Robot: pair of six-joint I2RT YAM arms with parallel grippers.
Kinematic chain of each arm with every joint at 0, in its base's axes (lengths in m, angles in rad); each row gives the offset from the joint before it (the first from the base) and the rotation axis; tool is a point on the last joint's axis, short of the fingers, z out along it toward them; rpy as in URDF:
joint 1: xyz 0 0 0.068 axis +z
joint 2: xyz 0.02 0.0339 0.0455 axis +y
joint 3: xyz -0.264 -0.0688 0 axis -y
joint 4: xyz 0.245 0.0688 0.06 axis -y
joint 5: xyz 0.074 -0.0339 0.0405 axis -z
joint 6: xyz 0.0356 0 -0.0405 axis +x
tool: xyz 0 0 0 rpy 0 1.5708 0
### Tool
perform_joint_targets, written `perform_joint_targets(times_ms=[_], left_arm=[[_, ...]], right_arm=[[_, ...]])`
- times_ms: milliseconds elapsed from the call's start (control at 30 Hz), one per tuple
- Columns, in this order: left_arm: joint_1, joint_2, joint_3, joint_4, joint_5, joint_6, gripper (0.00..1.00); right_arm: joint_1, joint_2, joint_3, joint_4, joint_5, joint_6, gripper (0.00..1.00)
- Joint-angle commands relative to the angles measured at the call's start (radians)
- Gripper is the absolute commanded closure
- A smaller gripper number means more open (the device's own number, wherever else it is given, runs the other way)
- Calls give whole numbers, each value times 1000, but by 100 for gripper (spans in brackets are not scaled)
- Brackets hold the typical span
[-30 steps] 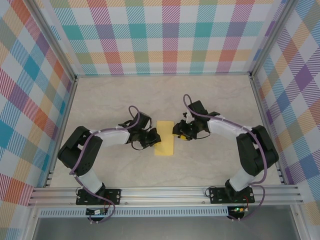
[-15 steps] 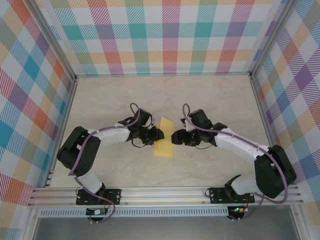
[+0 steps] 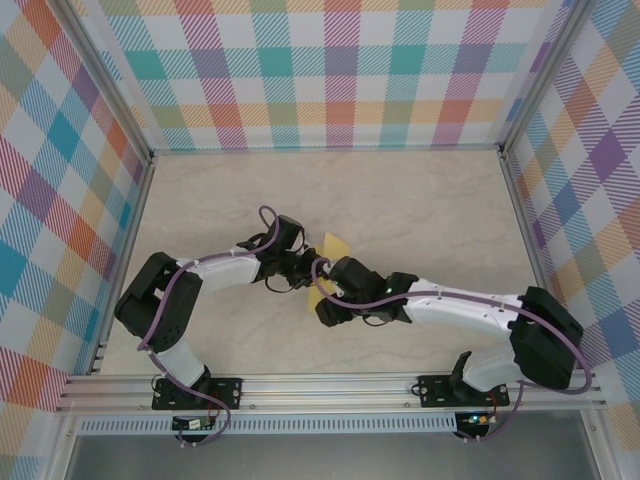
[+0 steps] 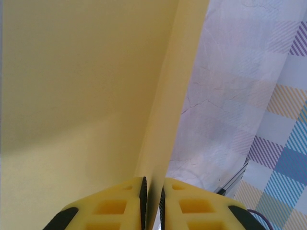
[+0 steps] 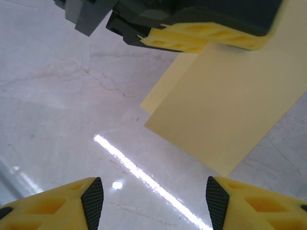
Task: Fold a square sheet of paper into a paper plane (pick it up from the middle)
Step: Fold the triangle a second time at the center of the table.
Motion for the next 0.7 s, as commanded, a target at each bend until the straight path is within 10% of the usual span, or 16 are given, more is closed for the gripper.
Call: perform_joint_targets(times_ms=[0,267,667], left_arm=[[5,19,-6,-1,23,-18,84],[3,8,-7,4,17,-25,85],[2,0,2,-13,10,-21,84]], right_arm=[[51,62,57,-13,183,-25,38],[92,135,94,-29,342,23,48],[82,108,85,-46,314,15,87]])
